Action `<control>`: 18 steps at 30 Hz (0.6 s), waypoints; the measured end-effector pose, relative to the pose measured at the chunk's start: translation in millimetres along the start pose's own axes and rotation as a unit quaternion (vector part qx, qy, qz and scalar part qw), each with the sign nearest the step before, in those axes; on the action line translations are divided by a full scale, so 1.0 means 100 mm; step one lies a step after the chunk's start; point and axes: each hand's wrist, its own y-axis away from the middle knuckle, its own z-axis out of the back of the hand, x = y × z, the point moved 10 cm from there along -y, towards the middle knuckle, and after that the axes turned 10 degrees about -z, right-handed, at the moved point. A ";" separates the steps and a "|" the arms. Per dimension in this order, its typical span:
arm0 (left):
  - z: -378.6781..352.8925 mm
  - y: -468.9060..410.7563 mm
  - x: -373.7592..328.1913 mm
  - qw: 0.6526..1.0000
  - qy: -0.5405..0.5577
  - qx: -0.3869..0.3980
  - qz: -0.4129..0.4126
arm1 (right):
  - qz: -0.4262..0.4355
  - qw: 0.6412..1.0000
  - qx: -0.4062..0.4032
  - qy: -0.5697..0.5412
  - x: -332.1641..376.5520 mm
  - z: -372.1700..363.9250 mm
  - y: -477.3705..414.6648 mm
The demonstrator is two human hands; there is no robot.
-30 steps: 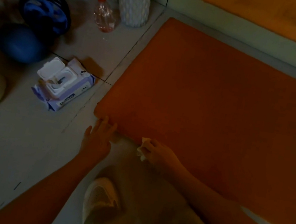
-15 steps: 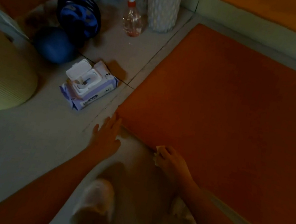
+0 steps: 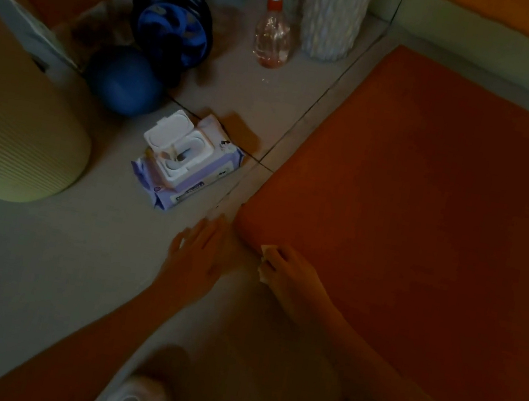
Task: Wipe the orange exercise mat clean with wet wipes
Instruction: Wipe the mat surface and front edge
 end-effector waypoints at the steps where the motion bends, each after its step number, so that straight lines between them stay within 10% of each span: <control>1: 0.00 0.02 0.04 1.000 -0.017 0.006 -0.016 | 0.019 1.000 -0.021 0.013 0.07 0.08 -0.05; 18: -0.09 0.06 0.21 0.992 -0.032 -0.098 -0.071 | 0.120 0.988 -0.098 -0.026 0.38 0.10 -0.73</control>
